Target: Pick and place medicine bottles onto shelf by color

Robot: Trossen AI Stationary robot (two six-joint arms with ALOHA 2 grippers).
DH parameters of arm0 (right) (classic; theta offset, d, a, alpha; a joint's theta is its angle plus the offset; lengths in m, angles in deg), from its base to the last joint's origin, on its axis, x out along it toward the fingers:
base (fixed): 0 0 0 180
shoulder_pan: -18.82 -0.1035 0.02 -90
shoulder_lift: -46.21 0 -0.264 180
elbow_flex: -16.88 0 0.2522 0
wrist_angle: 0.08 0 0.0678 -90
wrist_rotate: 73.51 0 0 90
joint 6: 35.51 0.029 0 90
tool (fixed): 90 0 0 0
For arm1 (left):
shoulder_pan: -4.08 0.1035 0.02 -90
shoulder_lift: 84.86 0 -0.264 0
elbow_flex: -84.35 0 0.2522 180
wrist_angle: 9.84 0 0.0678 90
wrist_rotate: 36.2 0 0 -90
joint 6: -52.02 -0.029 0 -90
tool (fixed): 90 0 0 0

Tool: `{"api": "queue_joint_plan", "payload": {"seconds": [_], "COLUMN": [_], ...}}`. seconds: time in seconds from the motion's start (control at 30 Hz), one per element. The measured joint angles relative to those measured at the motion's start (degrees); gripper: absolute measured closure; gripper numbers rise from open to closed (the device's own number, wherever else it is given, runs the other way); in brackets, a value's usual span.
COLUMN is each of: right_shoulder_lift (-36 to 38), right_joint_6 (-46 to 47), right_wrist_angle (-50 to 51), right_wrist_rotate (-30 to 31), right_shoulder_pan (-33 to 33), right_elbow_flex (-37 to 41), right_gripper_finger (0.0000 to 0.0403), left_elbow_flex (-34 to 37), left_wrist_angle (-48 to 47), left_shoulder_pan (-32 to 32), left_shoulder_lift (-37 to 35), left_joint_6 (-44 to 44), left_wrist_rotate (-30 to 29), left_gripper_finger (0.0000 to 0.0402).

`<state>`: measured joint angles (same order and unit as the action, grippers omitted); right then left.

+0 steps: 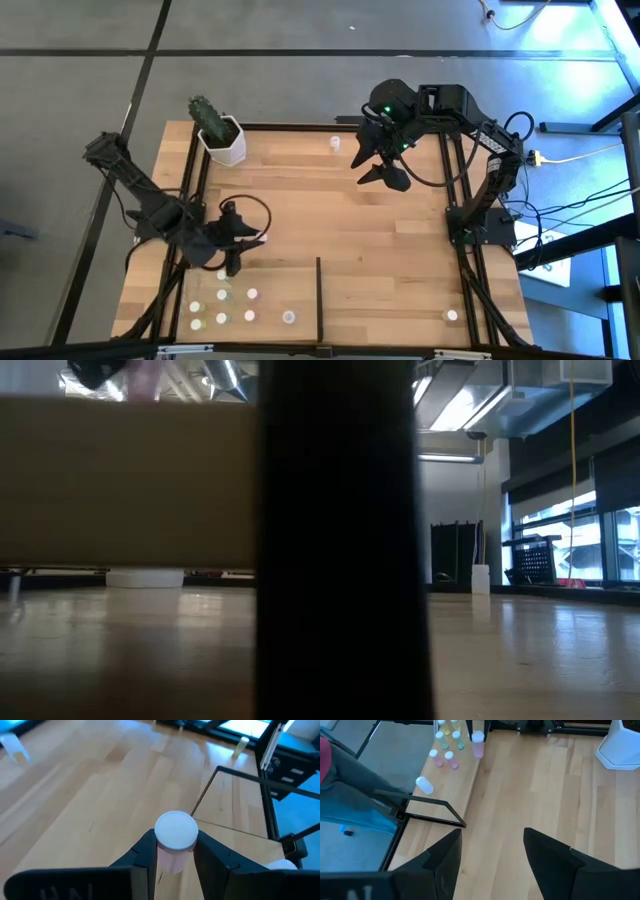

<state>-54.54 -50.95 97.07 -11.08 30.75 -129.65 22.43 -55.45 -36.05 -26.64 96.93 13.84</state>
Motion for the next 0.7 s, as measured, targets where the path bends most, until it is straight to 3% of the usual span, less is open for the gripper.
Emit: {"api": "queue_joint_plan", "payload": {"seconds": [0.3, 0.7], "right_shoulder_lift": [0.0, 0.0], "right_joint_6": [0.0, 0.0], "right_wrist_angle": [0.0, 0.0], "right_wrist_rotate": [0.0, 0.0], "right_shoulder_pan": [0.0, 0.0], "right_elbow_flex": [0.0, 0.0], "right_gripper_finger": [0.0187, 0.0187], "left_elbow_flex": [0.0, 1.0], "left_wrist_angle": [-4.1, -6.3], "left_shoulder_pan": [-10.3, -17.0], "left_shoulder_lift": [1.2, 10.6], "left_joint_6": [4.6, 16.8], "left_wrist_rotate": [-2.7, -9.8], "left_gripper_finger": [0.0308, 0.0308]}}
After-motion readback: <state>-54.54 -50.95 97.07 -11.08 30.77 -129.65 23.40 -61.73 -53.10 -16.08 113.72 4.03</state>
